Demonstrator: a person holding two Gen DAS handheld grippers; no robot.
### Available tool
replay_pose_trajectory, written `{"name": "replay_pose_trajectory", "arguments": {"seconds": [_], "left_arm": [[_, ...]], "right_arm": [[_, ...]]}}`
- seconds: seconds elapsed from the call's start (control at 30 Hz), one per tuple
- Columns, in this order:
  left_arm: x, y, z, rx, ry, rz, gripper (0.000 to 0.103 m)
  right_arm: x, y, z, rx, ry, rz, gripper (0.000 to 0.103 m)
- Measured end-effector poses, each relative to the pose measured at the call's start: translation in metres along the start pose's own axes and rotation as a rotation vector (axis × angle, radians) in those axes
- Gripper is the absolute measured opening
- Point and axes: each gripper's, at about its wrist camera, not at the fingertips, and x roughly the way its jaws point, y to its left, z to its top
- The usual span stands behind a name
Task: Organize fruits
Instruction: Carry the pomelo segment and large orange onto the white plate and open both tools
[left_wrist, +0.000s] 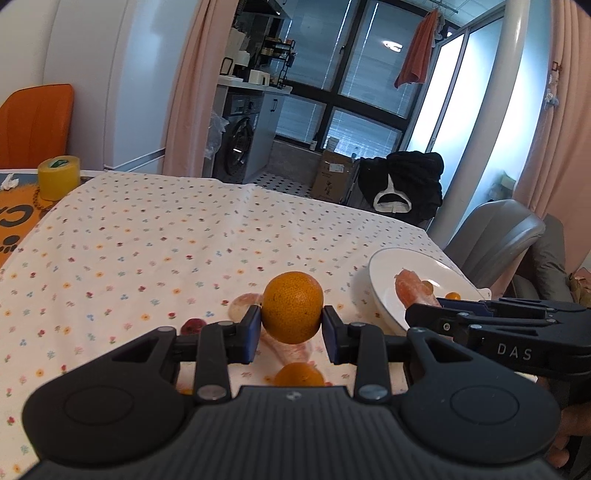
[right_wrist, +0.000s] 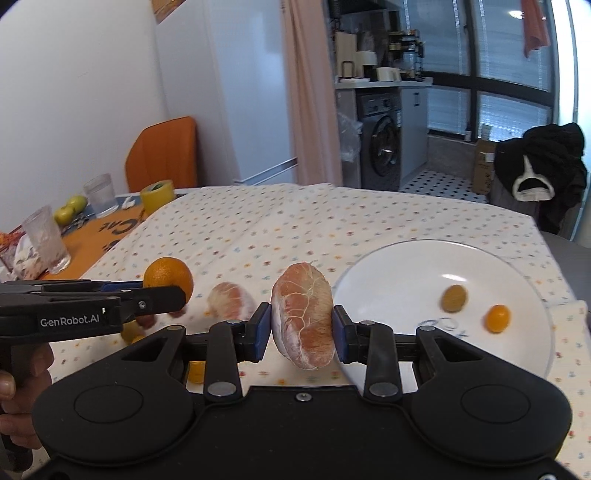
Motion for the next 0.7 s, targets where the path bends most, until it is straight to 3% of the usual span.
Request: {"name": "replay_pose_trajectory", "arguments": {"seconds": [0.7], "left_arm": [[0.036,-0.052,0.007,0.086,0.031,-0.073,0.034]], "right_arm": [[-0.003,-0.073,-0.023,0.116,-0.010,-0.151,0.033]]}}
